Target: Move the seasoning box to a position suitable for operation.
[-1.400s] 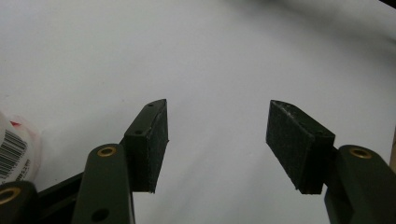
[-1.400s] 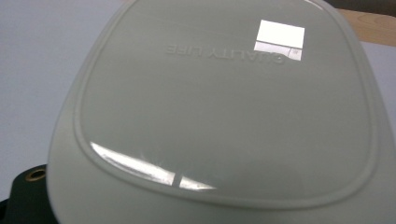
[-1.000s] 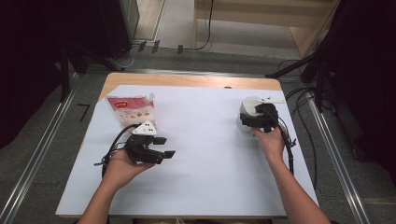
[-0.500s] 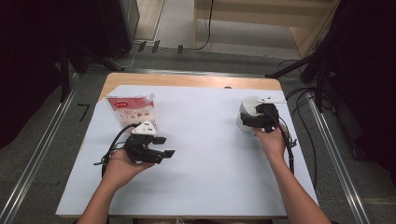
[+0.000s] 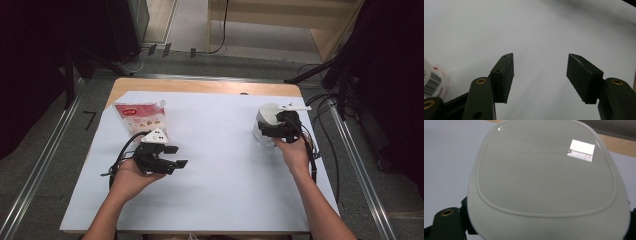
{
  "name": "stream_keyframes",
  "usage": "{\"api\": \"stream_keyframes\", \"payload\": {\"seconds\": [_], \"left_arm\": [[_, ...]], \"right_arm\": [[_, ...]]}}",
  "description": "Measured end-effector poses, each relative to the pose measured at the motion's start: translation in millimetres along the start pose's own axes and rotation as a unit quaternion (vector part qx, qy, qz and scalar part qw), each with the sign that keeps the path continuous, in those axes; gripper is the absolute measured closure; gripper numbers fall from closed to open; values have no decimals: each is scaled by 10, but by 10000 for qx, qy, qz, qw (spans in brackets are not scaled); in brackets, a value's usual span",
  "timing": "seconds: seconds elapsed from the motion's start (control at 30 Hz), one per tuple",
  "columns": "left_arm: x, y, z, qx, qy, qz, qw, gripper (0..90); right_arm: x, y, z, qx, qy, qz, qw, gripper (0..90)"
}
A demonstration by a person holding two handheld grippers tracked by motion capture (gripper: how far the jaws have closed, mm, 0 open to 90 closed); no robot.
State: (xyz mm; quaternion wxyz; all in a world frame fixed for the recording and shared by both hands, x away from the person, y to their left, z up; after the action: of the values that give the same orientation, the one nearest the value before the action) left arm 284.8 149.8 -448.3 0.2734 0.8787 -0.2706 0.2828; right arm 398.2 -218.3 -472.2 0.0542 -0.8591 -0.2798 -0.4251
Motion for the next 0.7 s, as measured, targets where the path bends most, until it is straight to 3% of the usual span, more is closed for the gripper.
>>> {"api": "stream_keyframes", "payload": {"seconds": [0.23, 0.43, 0.6, 0.7], "left_arm": [[24, -21, 17, -24, -42, 19, 10000, 399], [55, -85, 24, -57, -80, -69, 9999, 395], [71, -90, 32, -99, -105, -40, 9999, 393], [77, -98, 47, -88, -118, -37, 9999, 392]], "right_arm": [[7, -59, -67, 160, 81, -51, 9998, 157], [29, -153, -160, 423, 225, -299, 9984, 157], [47, -199, -208, 464, 281, -448, 9975, 158], [60, -251, -251, 664, 312, -514, 9960, 158]]}}
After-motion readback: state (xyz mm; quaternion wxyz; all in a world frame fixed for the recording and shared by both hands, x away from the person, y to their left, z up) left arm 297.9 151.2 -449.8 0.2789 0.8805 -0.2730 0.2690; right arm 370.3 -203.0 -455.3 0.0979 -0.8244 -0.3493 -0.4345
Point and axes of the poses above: each handheld gripper's, and its own axes: z roughly forward along the jaws, x roughly out of its top, y roughly to its right, the point moved 3 cm from there along z, roughly forward along the jaws, and after that the axes turned 15 degrees about -z, right-handed, at the moved point
